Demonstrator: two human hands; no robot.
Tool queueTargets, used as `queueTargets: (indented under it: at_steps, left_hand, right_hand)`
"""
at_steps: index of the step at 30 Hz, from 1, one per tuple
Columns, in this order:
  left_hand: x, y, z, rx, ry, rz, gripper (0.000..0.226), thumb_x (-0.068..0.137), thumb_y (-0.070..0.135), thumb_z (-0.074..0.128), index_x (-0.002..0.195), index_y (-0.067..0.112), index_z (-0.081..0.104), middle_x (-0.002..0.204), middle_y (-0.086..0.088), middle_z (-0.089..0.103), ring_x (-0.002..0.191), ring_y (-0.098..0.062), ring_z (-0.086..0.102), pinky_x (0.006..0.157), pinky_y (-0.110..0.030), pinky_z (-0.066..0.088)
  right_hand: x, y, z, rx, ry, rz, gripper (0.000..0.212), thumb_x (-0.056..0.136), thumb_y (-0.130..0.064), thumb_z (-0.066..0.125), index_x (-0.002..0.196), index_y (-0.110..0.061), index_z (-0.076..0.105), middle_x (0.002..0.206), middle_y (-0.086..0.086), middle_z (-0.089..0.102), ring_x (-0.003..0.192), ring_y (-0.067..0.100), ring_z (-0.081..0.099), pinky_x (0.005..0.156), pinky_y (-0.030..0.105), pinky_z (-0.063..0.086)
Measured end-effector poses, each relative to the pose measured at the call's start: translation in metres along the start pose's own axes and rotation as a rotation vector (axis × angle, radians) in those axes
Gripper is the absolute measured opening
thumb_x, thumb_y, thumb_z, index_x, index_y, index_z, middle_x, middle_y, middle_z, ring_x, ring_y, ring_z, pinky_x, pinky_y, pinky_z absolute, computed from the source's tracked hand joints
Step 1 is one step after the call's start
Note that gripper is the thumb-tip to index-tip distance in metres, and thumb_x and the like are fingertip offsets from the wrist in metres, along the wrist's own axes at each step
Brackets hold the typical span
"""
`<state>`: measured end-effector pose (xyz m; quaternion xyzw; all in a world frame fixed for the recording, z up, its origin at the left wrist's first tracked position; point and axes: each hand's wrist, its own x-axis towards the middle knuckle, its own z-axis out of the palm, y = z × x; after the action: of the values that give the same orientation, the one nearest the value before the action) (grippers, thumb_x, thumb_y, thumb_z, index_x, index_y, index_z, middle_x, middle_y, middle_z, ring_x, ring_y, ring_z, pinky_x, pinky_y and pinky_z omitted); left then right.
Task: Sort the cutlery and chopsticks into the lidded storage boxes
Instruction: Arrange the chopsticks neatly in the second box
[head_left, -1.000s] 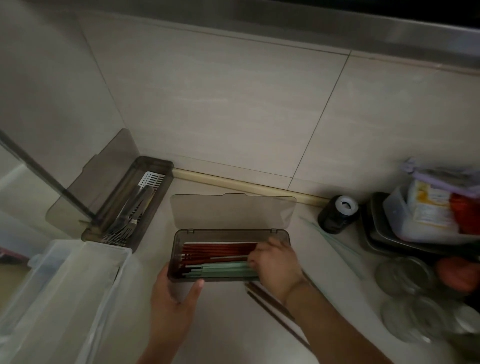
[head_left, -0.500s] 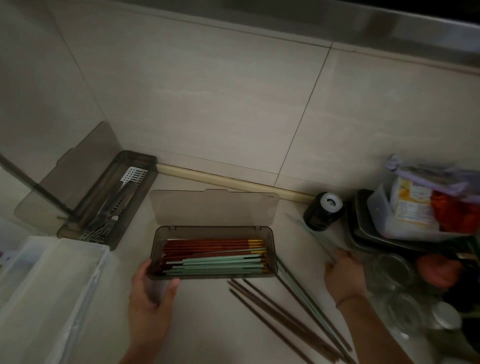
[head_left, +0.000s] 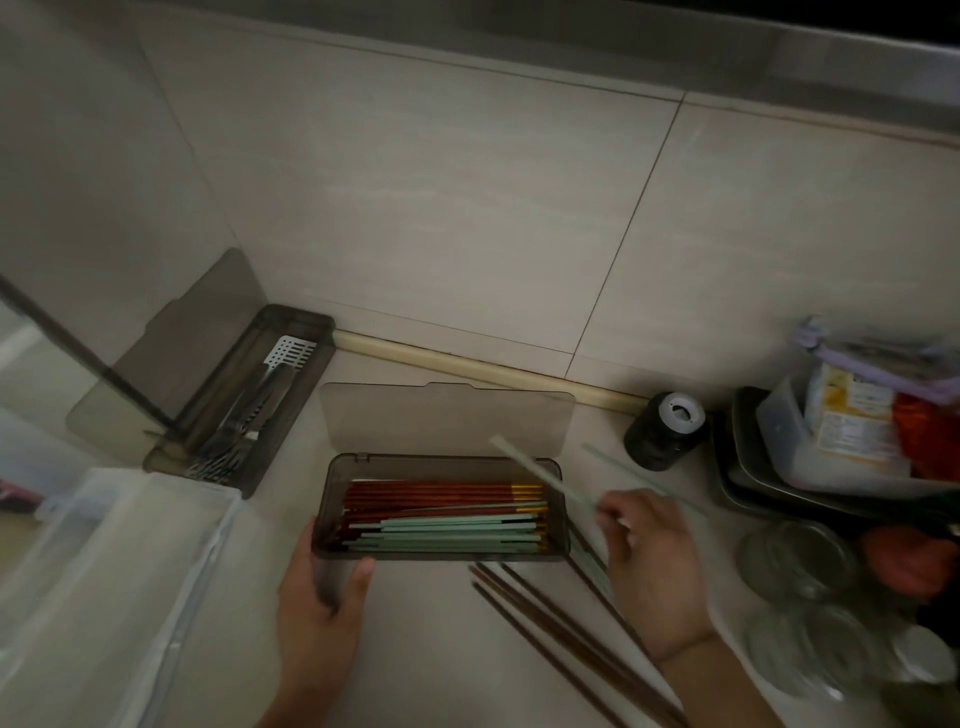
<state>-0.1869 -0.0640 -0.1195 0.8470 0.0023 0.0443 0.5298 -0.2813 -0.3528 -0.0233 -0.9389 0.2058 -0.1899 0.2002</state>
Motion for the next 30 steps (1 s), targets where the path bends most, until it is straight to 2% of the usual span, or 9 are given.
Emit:
queueTargets:
  at_steps: [4, 8, 11, 14, 16, 19, 24, 28, 30]
  left_hand:
    - [0.002, 0.004, -0.003, 0.058, -0.019, 0.031, 0.063, 0.071, 0.058, 0.059, 0.131, 0.056, 0.039, 0.114, 0.046, 0.051, 0.102, 0.017, 0.05, 0.082, -0.023, 0.044]
    - [0.001, 0.008, -0.006, 0.044, -0.018, 0.043, 0.061, 0.071, 0.052, 0.063, 0.127, 0.061, 0.039, 0.113, 0.051, 0.048, 0.103, 0.028, 0.044, 0.08, 0.0, 0.034]
    - [0.001, 0.009, -0.005, 0.035, -0.024, 0.045, 0.064, 0.071, 0.041, 0.066, 0.124, 0.063, 0.039, 0.112, 0.051, 0.048, 0.103, 0.03, 0.043, 0.078, 0.001, 0.036]
    - [0.001, 0.008, -0.006, 0.037, -0.031, 0.064, 0.063, 0.072, 0.04, 0.067, 0.125, 0.062, 0.04, 0.112, 0.05, 0.049, 0.102, 0.029, 0.044, 0.079, 0.005, 0.033]
    - [0.002, 0.01, -0.007, 0.043, -0.036, 0.076, 0.061, 0.072, 0.043, 0.065, 0.125, 0.06, 0.041, 0.112, 0.049, 0.049, 0.102, 0.029, 0.044, 0.079, 0.007, 0.03]
    - [0.002, 0.012, -0.006, 0.045, -0.03, 0.101, 0.058, 0.072, 0.047, 0.063, 0.126, 0.057, 0.042, 0.113, 0.048, 0.05, 0.103, 0.029, 0.044, 0.081, 0.007, 0.03]
    - [0.003, 0.006, -0.005, 0.124, -0.032, 0.104, 0.063, 0.074, 0.041, 0.069, 0.124, 0.062, 0.038, 0.11, 0.055, 0.044, 0.099, 0.036, 0.036, 0.077, 0.0, 0.036]
    - [0.002, 0.002, -0.004, 0.119, -0.053, 0.086, 0.075, 0.074, 0.022, 0.079, 0.126, 0.06, 0.039, 0.111, 0.055, 0.044, 0.1, 0.036, 0.036, 0.08, 0.009, 0.028]
    - [0.002, 0.005, -0.005, 0.11, -0.054, 0.11, 0.068, 0.077, 0.031, 0.077, 0.126, 0.059, 0.04, 0.112, 0.053, 0.045, 0.101, 0.035, 0.037, 0.08, 0.011, 0.026]
  right_hand:
    - [0.028, -0.047, 0.028, -0.072, -0.311, -0.282, 0.01, 0.084, -0.014, 0.061, 0.083, -0.021, 0.068, 0.087, -0.003, 0.064, 0.08, 0.02, 0.056, 0.067, 0.029, 0.044]
    - [0.042, -0.059, 0.058, -0.225, -0.564, -0.221, 0.021, 0.092, -0.02, 0.046, 0.097, -0.02, 0.066, 0.106, 0.0, 0.059, 0.1, 0.021, 0.053, 0.078, 0.031, 0.047]
    - [0.043, -0.057, 0.066, -0.279, -0.62, -0.244, 0.022, 0.093, -0.024, 0.044, 0.101, -0.019, 0.065, 0.108, 0.002, 0.058, 0.101, 0.022, 0.055, 0.077, 0.031, 0.045]
    - [0.041, -0.049, 0.053, -0.089, -0.55, -0.301, 0.02, 0.093, -0.03, 0.05, 0.1, -0.023, 0.067, 0.103, -0.004, 0.061, 0.095, 0.015, 0.057, 0.077, 0.027, 0.047]
    - [0.04, -0.034, 0.034, 0.018, -0.327, -0.264, 0.011, 0.09, -0.026, 0.058, 0.091, -0.024, 0.068, 0.089, -0.007, 0.064, 0.08, 0.01, 0.057, 0.068, 0.026, 0.047]
    - [0.041, 0.019, 0.013, 0.025, -0.017, 0.131, 0.009, 0.088, -0.016, 0.058, 0.085, -0.016, 0.067, 0.077, 0.004, 0.066, 0.065, 0.017, 0.057, 0.058, 0.027, 0.044]
    - [0.04, 0.081, 0.02, -0.201, -0.226, 0.498, 0.028, 0.084, 0.003, 0.055, 0.11, 0.009, 0.062, 0.103, 0.034, 0.062, 0.095, 0.045, 0.059, 0.084, 0.045, 0.047]
    - [0.031, 0.084, 0.025, -0.256, -0.253, 0.542, 0.02, 0.089, -0.006, 0.053, 0.104, -0.001, 0.065, 0.109, 0.029, 0.058, 0.09, 0.043, 0.061, 0.077, 0.044, 0.049]
    - [0.027, 0.081, 0.023, -0.293, -0.271, 0.558, 0.019, 0.091, -0.013, 0.052, 0.104, -0.01, 0.065, 0.115, 0.021, 0.055, 0.092, 0.041, 0.061, 0.076, 0.042, 0.049]
